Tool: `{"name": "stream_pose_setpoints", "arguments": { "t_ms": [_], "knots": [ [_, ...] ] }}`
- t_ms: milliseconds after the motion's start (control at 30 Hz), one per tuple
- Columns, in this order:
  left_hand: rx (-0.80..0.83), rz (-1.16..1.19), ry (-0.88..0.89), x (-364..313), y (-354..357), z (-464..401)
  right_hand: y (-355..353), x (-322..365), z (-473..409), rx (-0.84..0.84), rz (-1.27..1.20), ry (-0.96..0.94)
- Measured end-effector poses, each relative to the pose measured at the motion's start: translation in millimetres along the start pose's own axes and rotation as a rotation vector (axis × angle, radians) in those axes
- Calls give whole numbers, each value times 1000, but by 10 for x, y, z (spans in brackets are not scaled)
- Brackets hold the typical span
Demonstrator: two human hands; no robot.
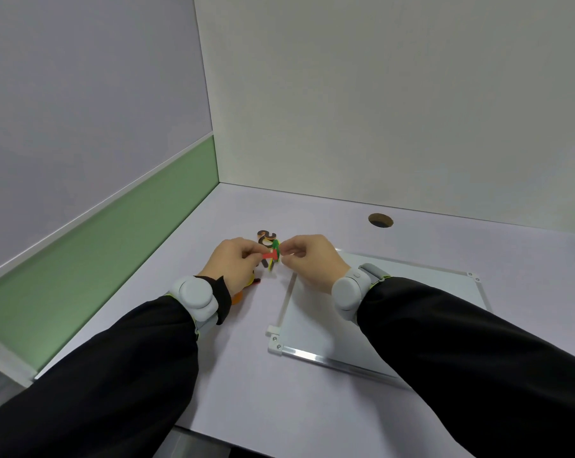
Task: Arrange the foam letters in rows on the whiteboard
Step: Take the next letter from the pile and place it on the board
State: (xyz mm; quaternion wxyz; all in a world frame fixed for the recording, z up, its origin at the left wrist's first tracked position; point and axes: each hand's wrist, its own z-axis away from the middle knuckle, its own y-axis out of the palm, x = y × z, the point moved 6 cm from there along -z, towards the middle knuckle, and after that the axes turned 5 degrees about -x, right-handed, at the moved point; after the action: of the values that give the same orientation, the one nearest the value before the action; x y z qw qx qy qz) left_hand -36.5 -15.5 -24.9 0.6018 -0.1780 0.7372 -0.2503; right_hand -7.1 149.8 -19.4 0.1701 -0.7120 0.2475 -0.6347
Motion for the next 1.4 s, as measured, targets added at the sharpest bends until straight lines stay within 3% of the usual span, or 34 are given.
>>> {"name": "stream_pose_setpoints", "arguments": {
  "t_ms": [167,433,833,1067,1200,1400],
  "knots": [
    [-11,185,-2,-81,-45,54,137,54,28,80,24,-28],
    [-17,345,-77,-178,71,74,-192,-36,26,-157,-235,98],
    [164,280,84,-615,719,217,-884,-398,199,-201,-176,96],
    [162,90,169,-771,970,266,-1045,-598,265,-192,-106,141],
    [242,-88,259,-824,1102,346,-1072,-713,264,-202,-58,172],
    [233,-579,447,-902,1199,487,-1064,-834,179,-186,76,163]
  ]
}}
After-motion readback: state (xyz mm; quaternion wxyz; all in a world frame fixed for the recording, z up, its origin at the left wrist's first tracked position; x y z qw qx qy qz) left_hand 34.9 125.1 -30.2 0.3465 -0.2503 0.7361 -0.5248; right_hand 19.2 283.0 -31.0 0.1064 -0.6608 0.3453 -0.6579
